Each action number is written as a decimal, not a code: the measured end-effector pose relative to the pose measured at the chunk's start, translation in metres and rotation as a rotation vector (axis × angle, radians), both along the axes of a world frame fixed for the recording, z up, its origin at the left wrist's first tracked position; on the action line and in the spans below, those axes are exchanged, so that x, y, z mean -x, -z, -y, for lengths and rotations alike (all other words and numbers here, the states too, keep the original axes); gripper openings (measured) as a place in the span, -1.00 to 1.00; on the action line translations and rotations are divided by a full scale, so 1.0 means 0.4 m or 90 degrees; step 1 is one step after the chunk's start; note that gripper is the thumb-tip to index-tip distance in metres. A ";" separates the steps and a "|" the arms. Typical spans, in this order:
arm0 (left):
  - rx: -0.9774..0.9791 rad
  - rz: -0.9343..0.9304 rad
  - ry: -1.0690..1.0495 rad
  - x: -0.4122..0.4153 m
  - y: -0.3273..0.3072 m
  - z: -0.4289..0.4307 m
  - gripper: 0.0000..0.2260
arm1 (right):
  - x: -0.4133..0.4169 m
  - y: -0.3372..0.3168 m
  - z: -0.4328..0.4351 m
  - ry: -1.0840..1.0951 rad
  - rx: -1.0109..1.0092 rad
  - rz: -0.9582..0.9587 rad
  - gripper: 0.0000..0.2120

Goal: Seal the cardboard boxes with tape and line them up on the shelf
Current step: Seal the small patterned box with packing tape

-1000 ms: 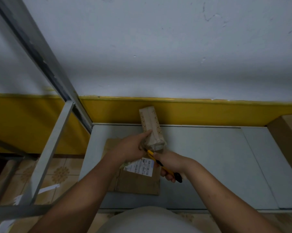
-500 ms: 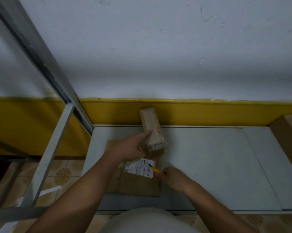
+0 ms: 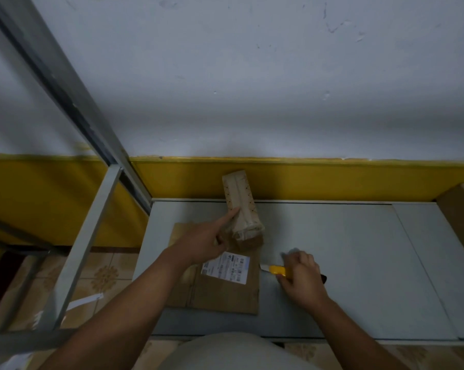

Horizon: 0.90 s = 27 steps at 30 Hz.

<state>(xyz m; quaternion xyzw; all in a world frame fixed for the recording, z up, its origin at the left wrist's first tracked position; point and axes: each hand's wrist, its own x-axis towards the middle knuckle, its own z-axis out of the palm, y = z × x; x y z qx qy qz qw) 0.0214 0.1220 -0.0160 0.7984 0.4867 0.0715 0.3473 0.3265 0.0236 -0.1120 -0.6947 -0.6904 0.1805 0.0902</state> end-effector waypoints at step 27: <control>-0.136 -0.105 -0.016 0.023 0.196 0.094 -0.37 | 0.133 -0.220 -0.208 -0.083 -0.054 -0.359 -0.60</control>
